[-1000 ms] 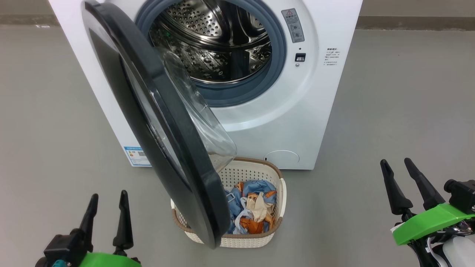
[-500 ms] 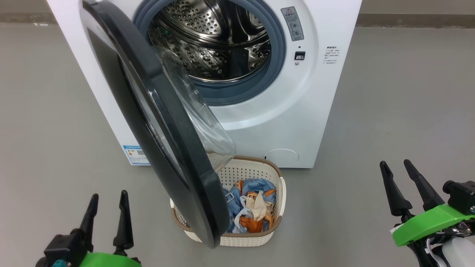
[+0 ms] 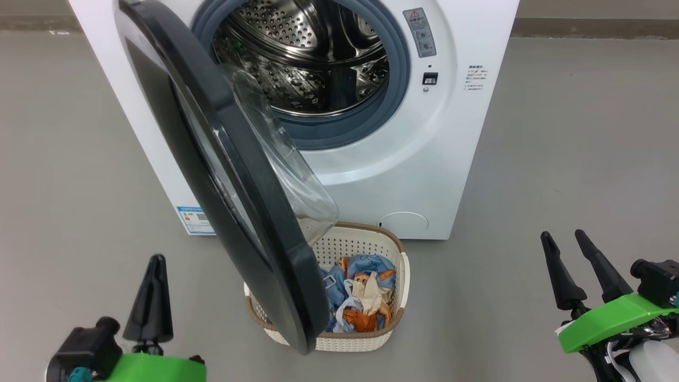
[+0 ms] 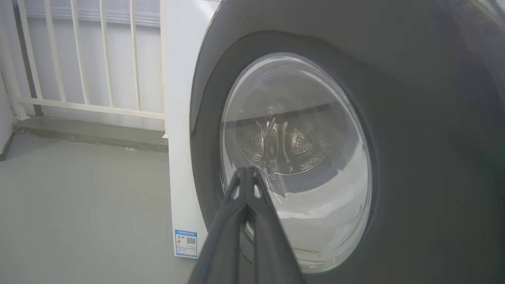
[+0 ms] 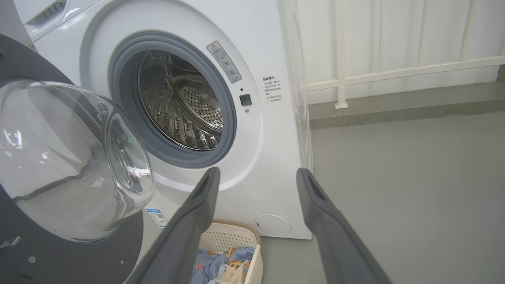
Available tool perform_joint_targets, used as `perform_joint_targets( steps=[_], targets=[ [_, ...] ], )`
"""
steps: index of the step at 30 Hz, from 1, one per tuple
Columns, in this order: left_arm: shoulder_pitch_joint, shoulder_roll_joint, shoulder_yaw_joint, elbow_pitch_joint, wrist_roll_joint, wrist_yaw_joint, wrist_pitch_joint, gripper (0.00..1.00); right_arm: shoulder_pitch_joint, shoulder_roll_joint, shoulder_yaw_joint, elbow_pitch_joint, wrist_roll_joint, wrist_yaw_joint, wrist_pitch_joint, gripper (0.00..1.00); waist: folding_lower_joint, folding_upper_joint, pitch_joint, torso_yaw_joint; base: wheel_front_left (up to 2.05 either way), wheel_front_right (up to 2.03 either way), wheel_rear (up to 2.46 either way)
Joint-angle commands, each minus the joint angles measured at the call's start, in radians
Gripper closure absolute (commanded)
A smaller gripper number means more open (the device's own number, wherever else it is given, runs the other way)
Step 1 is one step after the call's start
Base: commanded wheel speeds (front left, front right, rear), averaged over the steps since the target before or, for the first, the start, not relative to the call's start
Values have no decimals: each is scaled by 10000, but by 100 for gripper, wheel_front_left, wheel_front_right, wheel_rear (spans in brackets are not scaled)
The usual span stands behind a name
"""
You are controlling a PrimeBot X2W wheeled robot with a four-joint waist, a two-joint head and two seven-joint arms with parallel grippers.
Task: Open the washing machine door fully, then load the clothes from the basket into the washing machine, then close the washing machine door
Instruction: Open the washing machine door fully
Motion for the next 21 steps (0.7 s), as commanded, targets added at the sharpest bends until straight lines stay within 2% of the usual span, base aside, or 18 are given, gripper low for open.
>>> perform_joint_targets(
  steps=[1, 9, 21],
  targets=[
    [-317, 73, 261, -535, 54, -66, -67, 100, -152, -154, 103, -188, -94, 56, -124, 0, 0, 0, 1, 8, 0, 0, 0],
    [-460, -56, -200, -2521, 230, -89, -67, 100, -166, -85, 159, -200, -106, 56, -124, 0, 0, 0, -1, -26, 0, 0, 0],
    [-696, -127, -1928, -4944, 274, -121, 184, 100, -208, 19, 263, -177, -64, 56, -124, 0, 0, 0, -18, -200, 0, 0, 0]
  ],
)
